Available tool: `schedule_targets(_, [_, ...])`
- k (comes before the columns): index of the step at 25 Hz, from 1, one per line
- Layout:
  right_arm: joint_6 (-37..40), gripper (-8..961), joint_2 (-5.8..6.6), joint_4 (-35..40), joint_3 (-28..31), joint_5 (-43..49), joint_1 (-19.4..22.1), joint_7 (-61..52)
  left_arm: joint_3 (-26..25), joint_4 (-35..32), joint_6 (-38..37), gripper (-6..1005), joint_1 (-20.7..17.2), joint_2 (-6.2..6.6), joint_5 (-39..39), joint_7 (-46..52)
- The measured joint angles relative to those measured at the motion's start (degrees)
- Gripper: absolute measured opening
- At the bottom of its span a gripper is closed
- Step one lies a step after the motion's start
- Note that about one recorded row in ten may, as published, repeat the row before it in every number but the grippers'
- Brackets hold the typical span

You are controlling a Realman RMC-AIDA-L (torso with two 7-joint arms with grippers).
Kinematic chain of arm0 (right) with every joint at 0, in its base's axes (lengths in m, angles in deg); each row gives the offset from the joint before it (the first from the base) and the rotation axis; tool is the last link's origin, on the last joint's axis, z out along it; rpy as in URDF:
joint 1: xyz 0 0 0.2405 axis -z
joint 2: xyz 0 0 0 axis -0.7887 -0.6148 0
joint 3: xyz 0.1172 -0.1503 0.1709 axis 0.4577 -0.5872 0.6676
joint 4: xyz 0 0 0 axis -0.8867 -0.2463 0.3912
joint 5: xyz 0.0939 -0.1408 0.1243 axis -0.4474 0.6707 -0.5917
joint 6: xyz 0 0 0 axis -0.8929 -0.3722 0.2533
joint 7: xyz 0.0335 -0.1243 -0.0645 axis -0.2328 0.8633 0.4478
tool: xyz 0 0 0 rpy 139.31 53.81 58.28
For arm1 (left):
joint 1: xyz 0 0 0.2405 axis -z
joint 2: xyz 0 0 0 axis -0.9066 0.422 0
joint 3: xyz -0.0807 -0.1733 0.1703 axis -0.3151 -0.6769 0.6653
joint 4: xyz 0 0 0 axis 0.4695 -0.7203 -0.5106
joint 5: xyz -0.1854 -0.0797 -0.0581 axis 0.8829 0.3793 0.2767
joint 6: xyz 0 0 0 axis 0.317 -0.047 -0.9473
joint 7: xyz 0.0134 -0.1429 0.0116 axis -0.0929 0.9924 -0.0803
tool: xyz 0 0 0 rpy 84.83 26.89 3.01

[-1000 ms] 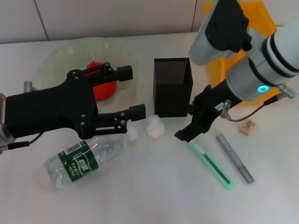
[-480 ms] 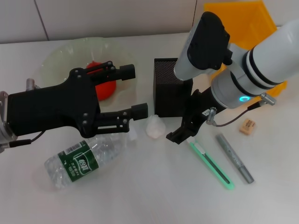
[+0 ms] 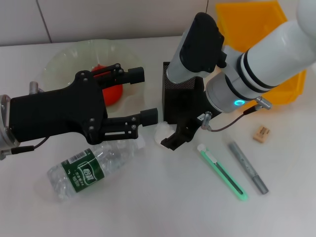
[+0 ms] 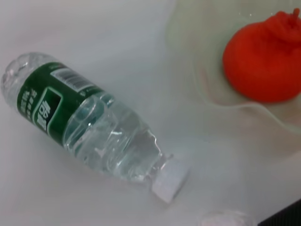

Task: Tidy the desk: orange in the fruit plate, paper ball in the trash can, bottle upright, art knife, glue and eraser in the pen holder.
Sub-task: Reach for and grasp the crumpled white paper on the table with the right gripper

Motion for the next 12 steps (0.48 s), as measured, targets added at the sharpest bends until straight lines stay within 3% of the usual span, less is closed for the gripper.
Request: schedule_targets(12, [-2.2,762,-0.08,-3.6,-0.8,-0.8,-1.3,0.2,0.0,0.0,-0.3,828,0.1,0.09,0.0,0.0])
